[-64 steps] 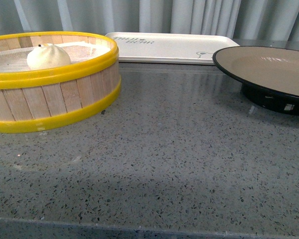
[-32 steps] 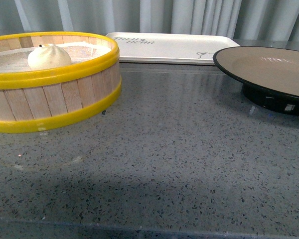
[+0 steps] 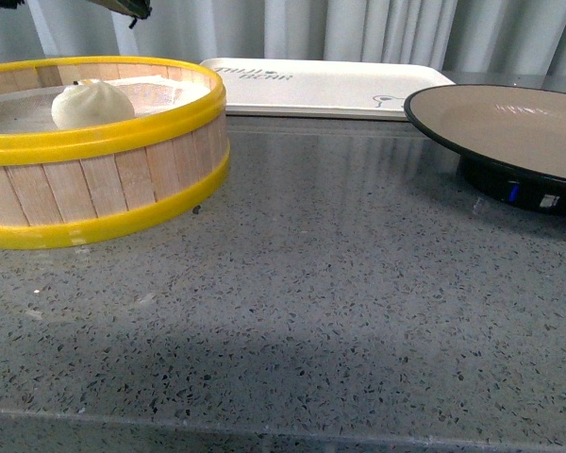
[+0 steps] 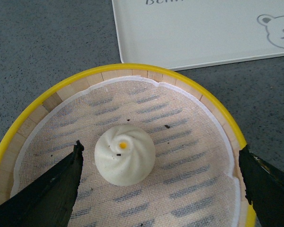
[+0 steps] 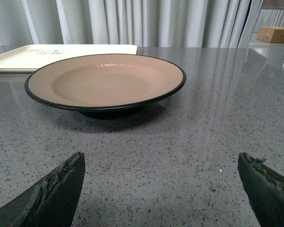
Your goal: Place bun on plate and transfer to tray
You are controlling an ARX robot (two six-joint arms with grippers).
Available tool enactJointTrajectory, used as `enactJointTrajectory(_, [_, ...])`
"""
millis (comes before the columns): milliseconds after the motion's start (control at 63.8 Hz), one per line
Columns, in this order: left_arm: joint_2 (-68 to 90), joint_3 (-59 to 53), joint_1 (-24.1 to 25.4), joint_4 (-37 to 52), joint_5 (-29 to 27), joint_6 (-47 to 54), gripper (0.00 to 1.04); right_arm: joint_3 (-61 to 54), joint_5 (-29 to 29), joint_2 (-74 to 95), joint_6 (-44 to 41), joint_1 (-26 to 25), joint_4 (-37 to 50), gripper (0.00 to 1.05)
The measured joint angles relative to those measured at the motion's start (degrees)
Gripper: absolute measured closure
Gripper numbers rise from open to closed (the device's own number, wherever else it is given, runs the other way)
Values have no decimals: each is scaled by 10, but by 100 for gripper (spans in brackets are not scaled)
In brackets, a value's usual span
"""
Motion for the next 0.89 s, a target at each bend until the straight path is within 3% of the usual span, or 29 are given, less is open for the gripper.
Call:
enactJointTrajectory(689, [92,36,-2,-49,-25,-24,7,0,0,0,0,0,0,8])
enactJointTrajectory(893, [96,38,-2,-49,-27,-24,38,0,0,0,0,0,0,8])
